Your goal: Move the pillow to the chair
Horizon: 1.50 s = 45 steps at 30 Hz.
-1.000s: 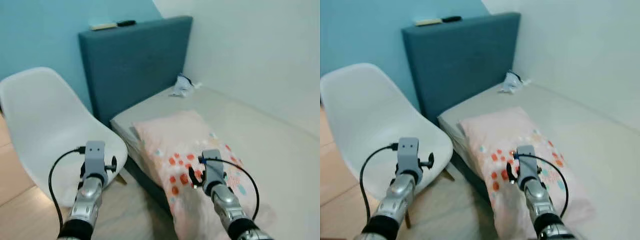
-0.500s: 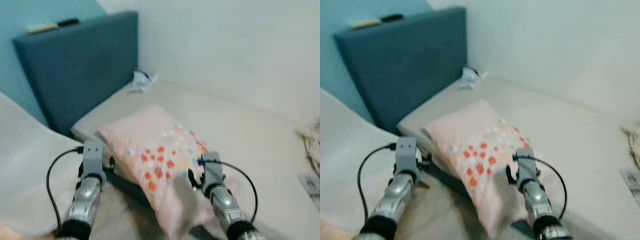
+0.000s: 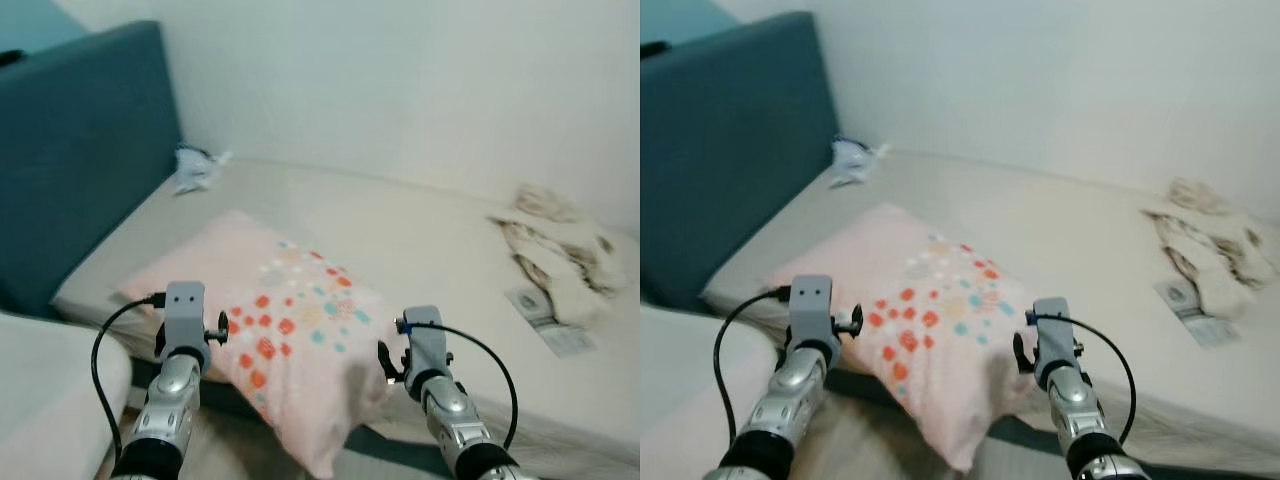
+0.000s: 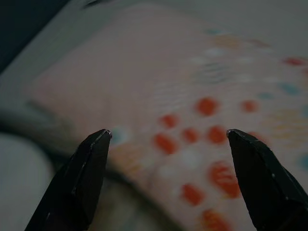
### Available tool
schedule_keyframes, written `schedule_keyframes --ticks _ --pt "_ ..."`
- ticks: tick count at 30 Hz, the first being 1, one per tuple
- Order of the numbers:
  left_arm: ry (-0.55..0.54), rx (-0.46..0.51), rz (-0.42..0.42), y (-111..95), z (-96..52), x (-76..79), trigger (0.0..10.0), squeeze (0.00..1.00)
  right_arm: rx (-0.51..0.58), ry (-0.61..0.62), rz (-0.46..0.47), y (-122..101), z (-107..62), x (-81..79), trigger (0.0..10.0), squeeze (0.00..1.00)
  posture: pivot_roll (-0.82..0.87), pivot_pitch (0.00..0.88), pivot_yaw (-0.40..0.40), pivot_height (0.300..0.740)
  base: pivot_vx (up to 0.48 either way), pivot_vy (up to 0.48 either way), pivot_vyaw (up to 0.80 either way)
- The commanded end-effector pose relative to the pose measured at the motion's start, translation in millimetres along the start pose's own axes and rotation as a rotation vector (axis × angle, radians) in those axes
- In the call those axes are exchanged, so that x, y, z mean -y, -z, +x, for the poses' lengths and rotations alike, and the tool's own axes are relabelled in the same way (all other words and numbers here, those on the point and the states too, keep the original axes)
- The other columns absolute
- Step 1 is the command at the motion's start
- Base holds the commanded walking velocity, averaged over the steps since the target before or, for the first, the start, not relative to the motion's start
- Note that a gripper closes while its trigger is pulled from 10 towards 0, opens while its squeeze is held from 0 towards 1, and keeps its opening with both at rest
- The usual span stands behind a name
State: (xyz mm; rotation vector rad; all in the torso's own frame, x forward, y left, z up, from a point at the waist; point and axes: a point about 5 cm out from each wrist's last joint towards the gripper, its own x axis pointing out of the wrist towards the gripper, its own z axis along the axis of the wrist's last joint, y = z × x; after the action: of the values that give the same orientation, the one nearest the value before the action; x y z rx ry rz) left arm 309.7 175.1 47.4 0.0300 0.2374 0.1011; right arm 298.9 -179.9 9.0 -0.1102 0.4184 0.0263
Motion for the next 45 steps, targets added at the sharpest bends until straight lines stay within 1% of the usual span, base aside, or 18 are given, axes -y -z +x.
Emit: schedule_keyframes --ticks 1,26,29,32,36,38,39,40,41,42,44,45 --pt "0.014 -0.012 0.001 3 -0.7 3.9 10.0 0.00 -0.015 0.012 0.009 3 -0.8 2.2 10.0 0.00 -0.02 0.018 -0.037 0.740 0.000 0.000 -0.80" --pt "0.009 -0.004 -0.010 1 -0.4 4.9 10.0 0.00 -0.016 0.031 0.005 4 -1.9 7.1 10.0 0.00 -0.03 0.030 -0.037 0.740 0.000 0.000 -0.80" --pt "0.008 -0.001 -0.021 1 0.0 4.6 10.0 0.00 -0.029 0.012 -0.020 5 -1.8 6.2 10.0 0.00 -0.03 0.030 -0.036 0.740 0.000 0.000 0.00" --pt "0.005 -0.001 -0.019 1 -0.2 3.5 10.0 0.00 -0.025 0.002 -0.008 6 -1.9 3.4 10.0 0.00 -0.03 0.032 -0.036 0.740 0.000 0.000 0.00" --pt "-0.012 -0.024 0.021 5 -0.6 0.4 10.0 0.00 -0.007 -0.028 0.006 4 -1.9 -1.8 10.0 0.00 -0.03 0.034 -0.035 0.740 0.000 0.000 0.00" --pt "-0.019 -0.037 0.031 7 -1.5 -2.3 10.0 0.00 -0.001 -0.063 -0.026 5 -2.4 -6.9 10.0 0.00 -0.03 0.035 -0.035 0.740 0.000 0.000 0.00" --pt "-0.019 -0.037 0.031 7 -1.5 -2.3 10.0 0.00 -0.001 -0.063 -0.026 5 -2.4 -6.9 10.0 0.00 -0.03 0.035 -0.035 0.740 0.000 0.000 0.00" --pt "-0.032 -0.053 0.048 11 -2.7 -6.8 10.0 0.00 -0.014 -0.107 -0.061 8 -3.6 -13.7 10.0 0.00 -0.03 0.038 -0.037 0.740 0.000 0.000 0.00" --pt "-0.038 -0.061 0.059 12 -3.0 -8.8 10.0 0.00 -0.024 -0.126 -0.073 10 -4.1 -16.5 10.0 0.00 -0.03 0.038 -0.037 0.740 0.000 0.000 0.00" --pt "-0.038 -0.061 0.059 12 -3.0 -8.8 10.0 0.00 -0.024 -0.126 -0.073 10 -4.1 -16.5 10.0 0.00 -0.03 0.038 -0.037 0.740 0.000 0.000 0.00" --pt "-0.062 -0.090 0.090 18 -4.4 -14.4 10.0 0.00 -0.051 -0.177 -0.172 17 -6.6 -24.8 10.0 0.00 -0.02 0.039 -0.039 0.740 0.000 0.000 0.00" --pt "-0.072 -0.104 0.103 20 -5.2 -16.8 10.0 0.00 -0.056 -0.194 -0.206 20 -7.7 -27.6 10.0 0.00 -0.02 0.039 -0.040 0.740 0.000 0.000 0.00"
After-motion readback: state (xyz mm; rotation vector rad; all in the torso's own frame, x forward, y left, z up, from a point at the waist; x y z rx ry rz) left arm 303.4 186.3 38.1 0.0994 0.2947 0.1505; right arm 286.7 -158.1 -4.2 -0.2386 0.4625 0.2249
